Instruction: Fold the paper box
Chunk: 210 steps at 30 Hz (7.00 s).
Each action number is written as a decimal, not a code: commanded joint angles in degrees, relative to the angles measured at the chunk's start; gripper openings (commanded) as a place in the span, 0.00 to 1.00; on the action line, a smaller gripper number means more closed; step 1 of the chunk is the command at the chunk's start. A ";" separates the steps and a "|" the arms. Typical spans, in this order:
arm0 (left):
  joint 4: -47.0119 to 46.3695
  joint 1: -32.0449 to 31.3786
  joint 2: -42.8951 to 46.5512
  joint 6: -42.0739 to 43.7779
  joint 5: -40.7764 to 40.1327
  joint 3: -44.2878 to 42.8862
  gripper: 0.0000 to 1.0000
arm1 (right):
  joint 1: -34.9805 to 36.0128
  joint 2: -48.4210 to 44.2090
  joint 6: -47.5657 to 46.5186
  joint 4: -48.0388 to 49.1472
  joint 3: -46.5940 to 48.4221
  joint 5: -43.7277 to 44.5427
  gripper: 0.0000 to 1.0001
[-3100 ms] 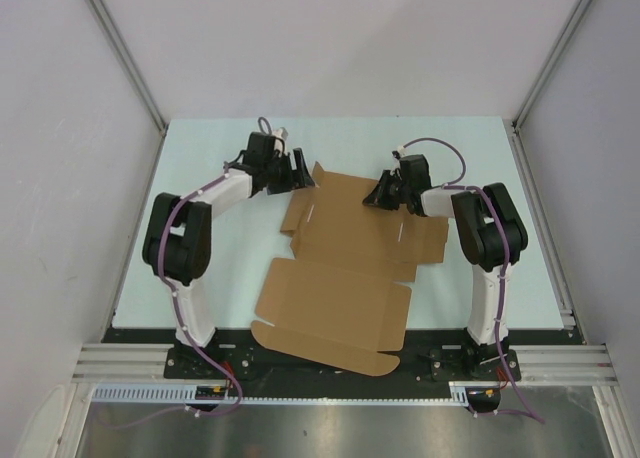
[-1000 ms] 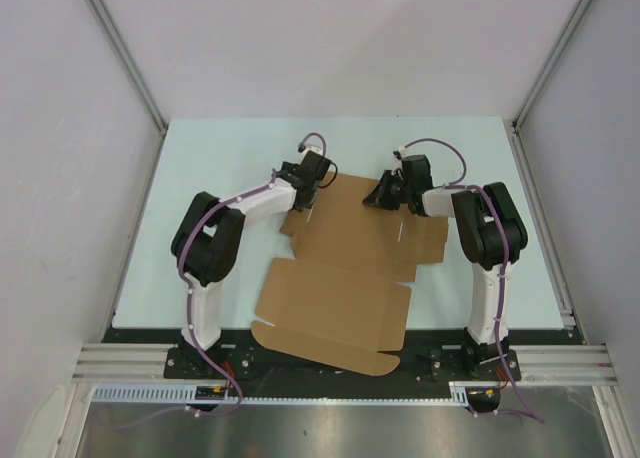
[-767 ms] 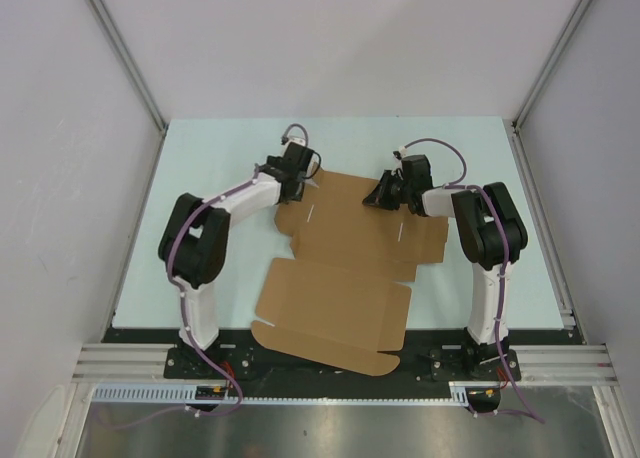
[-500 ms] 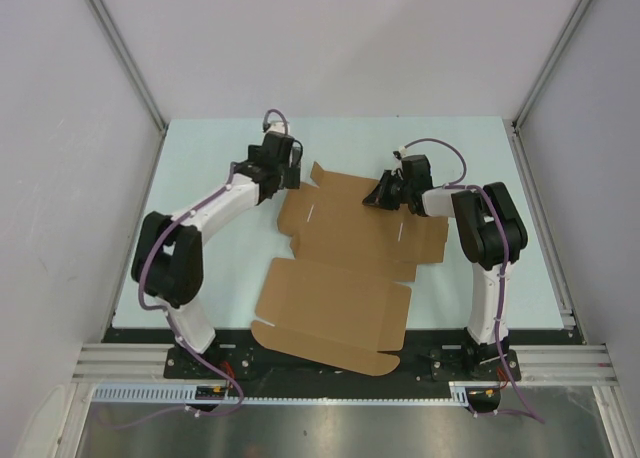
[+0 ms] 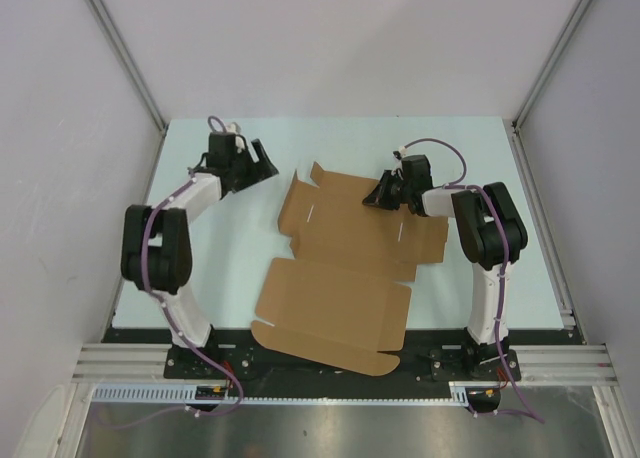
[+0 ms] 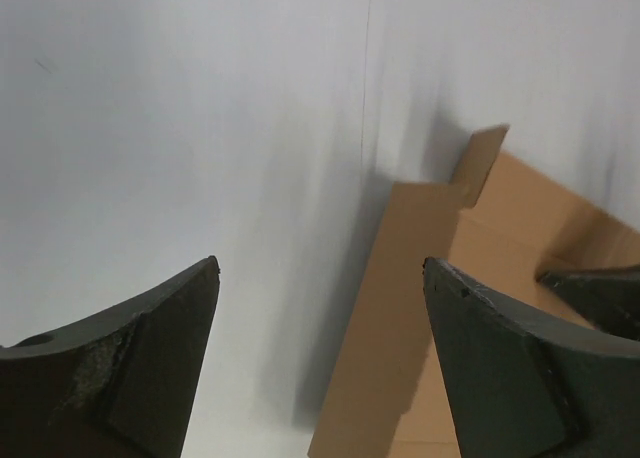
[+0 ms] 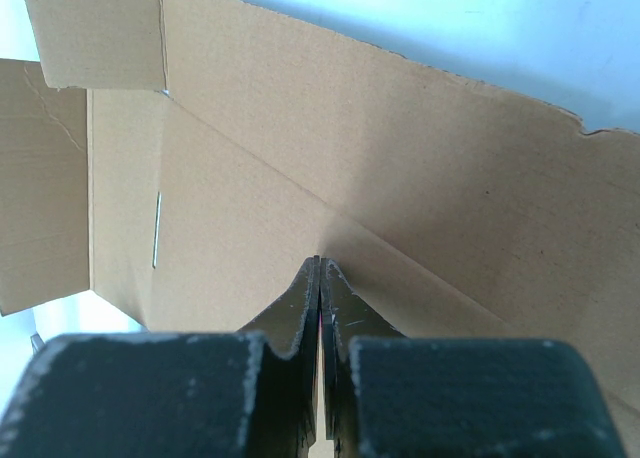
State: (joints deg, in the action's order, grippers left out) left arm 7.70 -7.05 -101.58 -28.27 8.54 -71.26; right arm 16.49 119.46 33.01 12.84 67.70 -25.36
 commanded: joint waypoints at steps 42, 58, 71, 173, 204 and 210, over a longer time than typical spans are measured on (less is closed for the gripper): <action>11.36 -14.65 -3.44 16.22 -16.78 -11.52 0.92 | 0.91 -1.07 -2.87 -5.98 -1.08 4.36 0.00; 19.63 -16.51 -14.08 18.34 -24.71 -19.52 0.79 | 1.26 -8.18 -3.75 -8.88 -1.08 6.56 0.00; 9.36 -16.68 -9.44 17.99 -19.96 -11.81 0.00 | 3.02 -20.67 -6.90 -17.93 4.71 10.06 0.36; -62.83 -24.94 22.91 34.25 -30.15 42.52 0.63 | 20.59 -9.50 -59.82 -34.22 30.13 25.35 0.00; -25.83 -21.34 22.75 3.15 -42.11 33.56 0.72 | 35.19 -17.59 -83.75 -8.88 16.59 68.96 0.00; -20.10 -21.16 17.56 -5.56 -42.28 34.96 0.70 | 36.50 -18.47 -78.20 -15.21 16.23 67.64 0.00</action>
State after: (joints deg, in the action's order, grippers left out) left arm -17.30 -28.62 -82.65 -25.71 -33.19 -36.38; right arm 52.16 104.55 -48.73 1.34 84.23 41.95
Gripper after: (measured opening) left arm 0.692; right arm 0.020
